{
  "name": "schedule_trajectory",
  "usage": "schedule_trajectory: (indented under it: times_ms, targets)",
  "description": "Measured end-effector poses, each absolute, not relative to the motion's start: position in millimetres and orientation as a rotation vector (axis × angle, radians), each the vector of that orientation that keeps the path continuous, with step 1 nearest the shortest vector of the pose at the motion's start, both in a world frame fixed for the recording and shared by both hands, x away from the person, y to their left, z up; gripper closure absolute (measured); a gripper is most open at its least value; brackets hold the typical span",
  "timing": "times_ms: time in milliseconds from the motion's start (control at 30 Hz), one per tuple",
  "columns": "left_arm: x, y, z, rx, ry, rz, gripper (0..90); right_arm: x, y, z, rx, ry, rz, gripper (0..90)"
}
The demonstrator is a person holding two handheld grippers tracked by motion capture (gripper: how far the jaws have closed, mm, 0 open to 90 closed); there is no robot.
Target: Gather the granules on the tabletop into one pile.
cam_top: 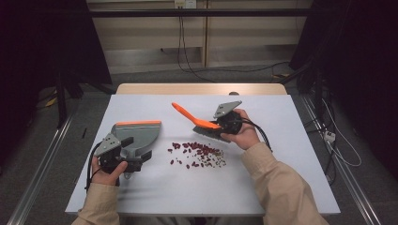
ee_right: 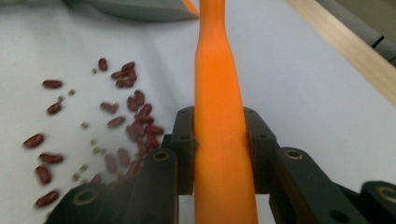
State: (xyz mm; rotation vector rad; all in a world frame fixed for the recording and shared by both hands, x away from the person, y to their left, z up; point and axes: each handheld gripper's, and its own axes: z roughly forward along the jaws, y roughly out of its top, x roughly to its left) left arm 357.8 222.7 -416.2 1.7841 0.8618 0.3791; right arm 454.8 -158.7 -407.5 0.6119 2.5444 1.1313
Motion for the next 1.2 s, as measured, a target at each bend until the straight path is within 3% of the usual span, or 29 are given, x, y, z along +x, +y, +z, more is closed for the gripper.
schedule_trajectory:
  times_ms: [333,667,833,1200]
  targets:
    - [357.5,224.7,-416.2,1.782,0.868,0.383,5.1,480.8,-126.7,-425.0,0.573,2.638,1.131,70.3]
    - [357.7,224.1,-416.2,1.778,0.868,0.380,5.1,482.3,-118.4,-408.2,0.742,2.662,0.976,66.9]
    - [357.6,224.1,-416.0,1.779,0.866,0.381,5.1,484.6,-115.1,-407.9,0.774,2.683,0.976,70.5]
    - [358.2,225.2,-415.5,1.782,0.866,0.388,5.1,487.2,-111.7,-406.5,0.616,2.652,1.090,71.1]
